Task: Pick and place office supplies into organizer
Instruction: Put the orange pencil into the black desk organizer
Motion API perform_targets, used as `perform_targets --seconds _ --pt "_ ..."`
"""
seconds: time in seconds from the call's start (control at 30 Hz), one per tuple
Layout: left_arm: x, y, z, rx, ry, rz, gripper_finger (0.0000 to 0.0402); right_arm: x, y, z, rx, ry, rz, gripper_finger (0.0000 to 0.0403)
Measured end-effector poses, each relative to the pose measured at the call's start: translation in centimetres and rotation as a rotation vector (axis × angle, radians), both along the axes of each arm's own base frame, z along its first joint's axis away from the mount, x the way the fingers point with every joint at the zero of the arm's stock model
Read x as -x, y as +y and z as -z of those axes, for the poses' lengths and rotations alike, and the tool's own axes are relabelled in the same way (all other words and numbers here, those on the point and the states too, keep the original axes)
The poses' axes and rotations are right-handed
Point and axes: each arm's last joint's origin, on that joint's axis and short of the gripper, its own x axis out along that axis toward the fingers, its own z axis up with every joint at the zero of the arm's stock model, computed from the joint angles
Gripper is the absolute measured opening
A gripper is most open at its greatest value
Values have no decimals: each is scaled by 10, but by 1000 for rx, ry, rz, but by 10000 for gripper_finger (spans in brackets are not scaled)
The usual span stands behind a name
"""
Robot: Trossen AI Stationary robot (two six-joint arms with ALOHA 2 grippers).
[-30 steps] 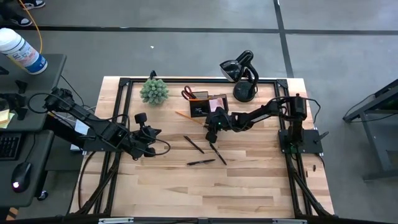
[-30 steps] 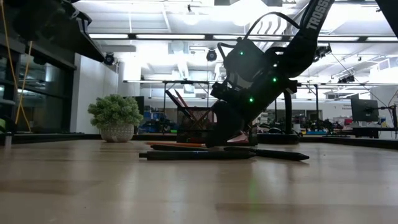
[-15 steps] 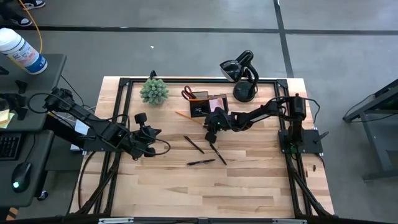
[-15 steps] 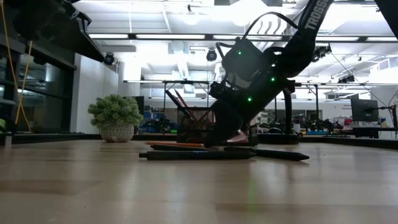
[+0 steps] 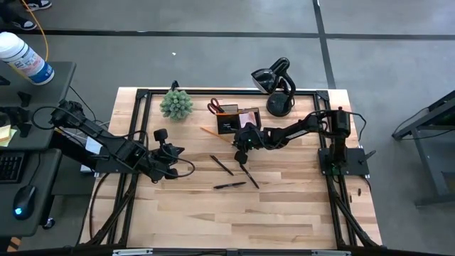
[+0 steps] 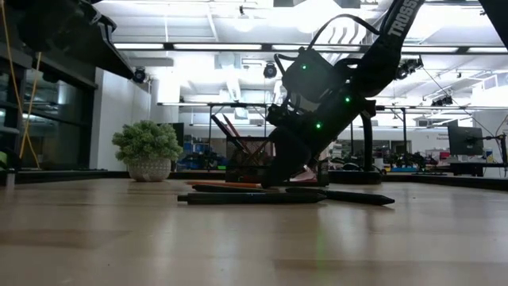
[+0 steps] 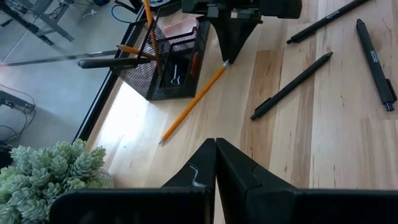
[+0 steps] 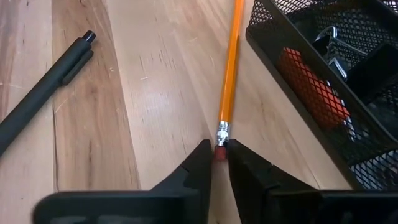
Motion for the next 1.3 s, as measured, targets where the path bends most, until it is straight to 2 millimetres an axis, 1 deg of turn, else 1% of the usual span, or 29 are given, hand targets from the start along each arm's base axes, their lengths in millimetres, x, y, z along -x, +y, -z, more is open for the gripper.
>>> perform_targets --seconds 0.13,0.4,0.67,0.9,1.3 --pt "0 0 0 0 0 0 1 0 0 0 -3 1 -3 8" --pt "0 0 0 0 -1 0 1 0 0 -1 -3 -13 -5 4" --pt "0 0 0 1 -1 -1 1 1 2 -10 -19 -31 -27 2" --pt "0 0 0 0 -3 -2 1 2 2 -29 -14 -86 -30 1" --pt "0 1 -1 -7 -22 -27 1 9 4 -75 19 -196 -64 1"
